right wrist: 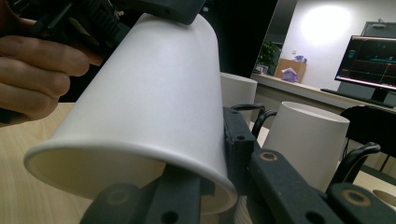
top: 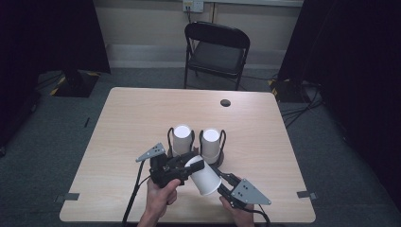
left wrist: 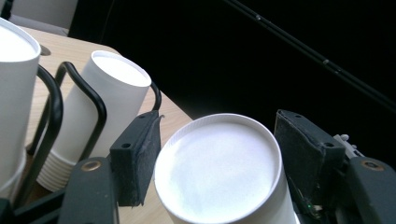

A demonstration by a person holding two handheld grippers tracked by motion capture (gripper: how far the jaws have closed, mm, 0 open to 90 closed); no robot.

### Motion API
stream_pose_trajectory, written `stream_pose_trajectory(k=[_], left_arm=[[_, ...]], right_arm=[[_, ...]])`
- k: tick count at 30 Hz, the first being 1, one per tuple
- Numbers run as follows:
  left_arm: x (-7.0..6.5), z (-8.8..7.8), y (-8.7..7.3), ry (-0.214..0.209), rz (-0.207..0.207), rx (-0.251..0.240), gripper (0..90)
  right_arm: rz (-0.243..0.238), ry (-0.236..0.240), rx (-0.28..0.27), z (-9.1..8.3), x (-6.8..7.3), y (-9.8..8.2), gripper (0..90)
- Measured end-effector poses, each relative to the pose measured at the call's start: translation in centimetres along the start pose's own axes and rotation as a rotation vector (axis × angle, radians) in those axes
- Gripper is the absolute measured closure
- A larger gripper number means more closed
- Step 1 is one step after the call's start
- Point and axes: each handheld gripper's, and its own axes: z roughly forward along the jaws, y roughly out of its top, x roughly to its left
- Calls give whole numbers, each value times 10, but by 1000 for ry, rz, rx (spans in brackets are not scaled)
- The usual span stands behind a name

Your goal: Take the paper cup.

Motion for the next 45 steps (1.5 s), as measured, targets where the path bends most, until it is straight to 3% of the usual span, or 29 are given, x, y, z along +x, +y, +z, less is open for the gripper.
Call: stream_pose_trajectory(k=[5, 12, 18, 21, 23, 26, 27, 29, 31, 32, 34, 35, 36, 39, 41, 45], left_arm=[[1, -2, 0, 31, 12, -8, 327], [0, -3, 0, 60, 64, -5, 302], [-3, -5, -1, 107, 150, -6, 291], [-2, -6, -2, 109, 155, -6, 285], [-2, -7, -2, 127, 179, -11, 276], [-2, -10, -1, 119, 164, -9, 280], [-4, -13, 0, 114, 180, -11, 277], [-6, -15, 2, 143, 218, -17, 270], [-6, -15, 2, 150, 232, -15, 258], [-7, -17, 2, 201, 296, -4, 235], [-7, -18, 2, 208, 318, -3, 227], [-7, -19, 1, 210, 351, -6, 216], [-7, -19, 1, 210, 351, -6, 214], [-4, -18, -3, 238, 403, 14, 206], [-2, -17, -6, 254, 410, 25, 205], [1, -19, -11, 219, 423, 26, 183]], right_arm=[[14, 9, 10, 0, -1, 0, 861], [34, 23, 26, -1, -1, 1, 866], [72, 55, 66, -2, -3, 3, 866], [89, 67, 86, -2, -3, 4, 867], [95, 73, 96, -1, -3, 4, 867], [112, 82, 107, 0, -3, 4, 867], [116, 74, 141, -1, -3, 5, 868], [121, 70, 156, -1, -5, 5, 868], [123, 69, 161, -2, -7, 5, 868], [130, 57, 177, -4, -10, 6, 867], [136, 54, 189, -6, -11, 6, 867], [133, 48, 214, -7, -14, 7, 867], [133, 48, 214, -7, -14, 7, 867], [147, 41, 236, -10, -19, 8, 866], [159, 38, 246, -12, -21, 8, 866], [158, 34, 281, -12, -21, 7, 866]])
